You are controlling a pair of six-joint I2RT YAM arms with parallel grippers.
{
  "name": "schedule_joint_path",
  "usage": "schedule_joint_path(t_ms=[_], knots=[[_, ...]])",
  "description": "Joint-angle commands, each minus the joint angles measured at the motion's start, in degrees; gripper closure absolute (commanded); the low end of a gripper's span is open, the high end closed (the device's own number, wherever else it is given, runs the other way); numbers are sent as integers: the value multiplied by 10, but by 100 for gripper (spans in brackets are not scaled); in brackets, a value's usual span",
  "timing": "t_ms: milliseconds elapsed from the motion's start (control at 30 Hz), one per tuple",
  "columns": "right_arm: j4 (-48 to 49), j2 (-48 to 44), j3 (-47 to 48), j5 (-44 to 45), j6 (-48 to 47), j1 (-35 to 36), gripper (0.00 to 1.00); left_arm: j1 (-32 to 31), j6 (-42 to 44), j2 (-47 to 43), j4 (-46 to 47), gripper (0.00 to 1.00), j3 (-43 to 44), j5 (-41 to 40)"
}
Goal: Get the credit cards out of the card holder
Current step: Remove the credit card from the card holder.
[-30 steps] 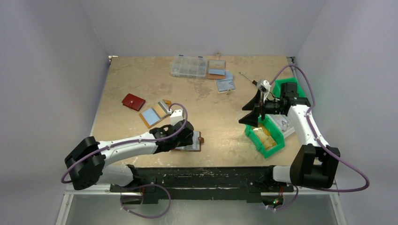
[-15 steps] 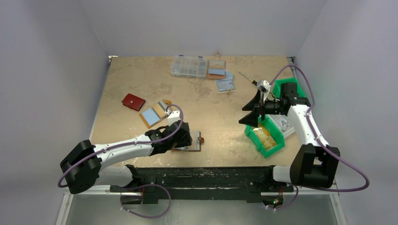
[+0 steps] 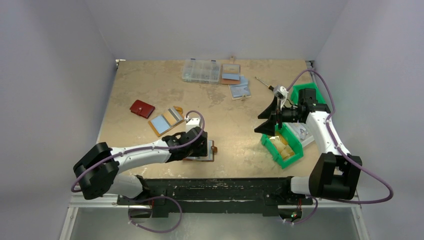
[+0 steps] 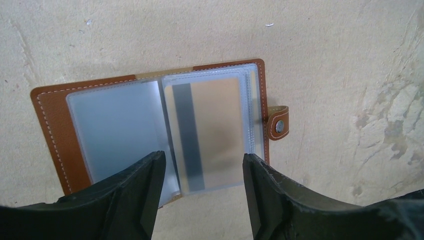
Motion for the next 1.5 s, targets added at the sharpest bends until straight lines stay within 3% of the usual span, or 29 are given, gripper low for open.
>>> schedule_joint_path(t_ms=[0,1067,1467], knots=[[-7,3,18,-14,-14,0,1,-9,26,20,1,36,35,-5],[-24,12,24,-13,-28,0,1,-14,28,93,-4,31,59,9],[-35,16,28,-13,-38,0,1,-14,24,85,-13,51,56,2]])
